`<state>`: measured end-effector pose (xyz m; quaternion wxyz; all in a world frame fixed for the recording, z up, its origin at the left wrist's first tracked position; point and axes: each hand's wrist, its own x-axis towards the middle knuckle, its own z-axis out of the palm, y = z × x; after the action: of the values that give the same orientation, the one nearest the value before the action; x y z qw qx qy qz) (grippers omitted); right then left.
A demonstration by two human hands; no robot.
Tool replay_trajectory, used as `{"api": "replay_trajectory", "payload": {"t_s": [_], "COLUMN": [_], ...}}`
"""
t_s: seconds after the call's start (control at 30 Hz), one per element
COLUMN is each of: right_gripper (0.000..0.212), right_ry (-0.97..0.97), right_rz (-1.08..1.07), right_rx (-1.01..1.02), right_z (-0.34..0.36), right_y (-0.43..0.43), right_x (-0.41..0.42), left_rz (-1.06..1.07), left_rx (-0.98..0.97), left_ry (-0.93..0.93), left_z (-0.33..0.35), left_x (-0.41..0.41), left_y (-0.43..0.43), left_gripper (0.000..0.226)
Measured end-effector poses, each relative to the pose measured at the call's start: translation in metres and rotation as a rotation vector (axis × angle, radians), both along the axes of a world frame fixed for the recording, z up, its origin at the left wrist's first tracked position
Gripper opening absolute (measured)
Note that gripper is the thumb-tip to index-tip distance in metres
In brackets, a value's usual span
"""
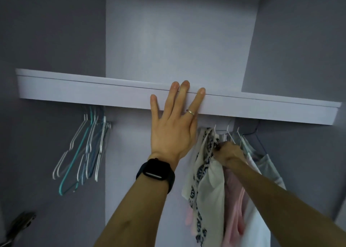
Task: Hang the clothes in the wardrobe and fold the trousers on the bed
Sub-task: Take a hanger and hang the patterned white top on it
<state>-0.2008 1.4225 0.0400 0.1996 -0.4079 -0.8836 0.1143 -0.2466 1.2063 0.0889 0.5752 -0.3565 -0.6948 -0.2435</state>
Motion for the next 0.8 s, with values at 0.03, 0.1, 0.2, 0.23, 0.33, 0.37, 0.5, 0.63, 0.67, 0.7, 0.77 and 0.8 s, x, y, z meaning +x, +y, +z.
{"api": "replay_trajectory", "payload": {"t_s": [0.03,0.1,0.2,0.23,0.33,0.37,0.5,0.63,0.67,0.7,0.77,0.8], "right_gripper": [0.041,0.039,0.027,0.020,0.009,0.009,0.016,0.028,0.028,0.028,0.029,0.029], "right_ry": [-0.017,0.035,0.166,0.217,0.369,0.417,0.425,0.307,0.307,0.314,0.290,0.274], "right_rz": [0.021,0.064,0.099,0.117,0.147,0.163,0.198,0.132,0.091,0.063,0.004,-0.036], "right_rx": [0.033,0.051,-0.143,-0.242,-0.491,-0.503,-0.256,-0.207,-0.221,-0.227,-0.250,-0.255], "right_z": [-0.005,-0.005,0.004,0.005,0.008,0.011,0.012,-0.022,-0.034,-0.044,-0.066,-0.076], "right_y": [-0.007,-0.017,-0.040,-0.048,-0.082,-0.093,-0.129,-0.156,-0.165,-0.171,-0.185,-0.190], "right_x": [0.006,0.029,0.083,0.102,0.170,0.197,0.287,0.355,0.373,0.386,0.413,0.425], "left_rz": [-0.005,0.001,0.026,0.030,0.040,0.031,-0.129,-0.394,-0.459,-0.506,-0.607,-0.653], "left_rx": [-0.004,-0.026,-0.113,-0.156,-0.271,-0.283,-0.255,-0.236,-0.281,-0.337,-0.497,-0.572], "left_ry": [-0.015,-0.065,-0.199,-0.258,-0.443,-0.496,-0.606,-0.739,-0.802,-0.870,-1.026,-1.091], "left_z": [-0.004,-0.005,0.004,0.008,0.027,0.037,0.037,-0.043,-0.069,-0.092,-0.134,-0.150], "left_x": [-0.001,0.000,0.012,0.016,0.036,0.046,0.094,0.156,0.171,0.184,0.213,0.226], "left_y": [-0.001,-0.003,-0.011,-0.014,-0.027,-0.031,-0.042,-0.050,-0.049,-0.048,-0.046,-0.045], "left_gripper": [0.060,0.061,0.069,0.072,0.082,0.084,0.078,0.063,0.060,0.059,0.060,0.059]}}
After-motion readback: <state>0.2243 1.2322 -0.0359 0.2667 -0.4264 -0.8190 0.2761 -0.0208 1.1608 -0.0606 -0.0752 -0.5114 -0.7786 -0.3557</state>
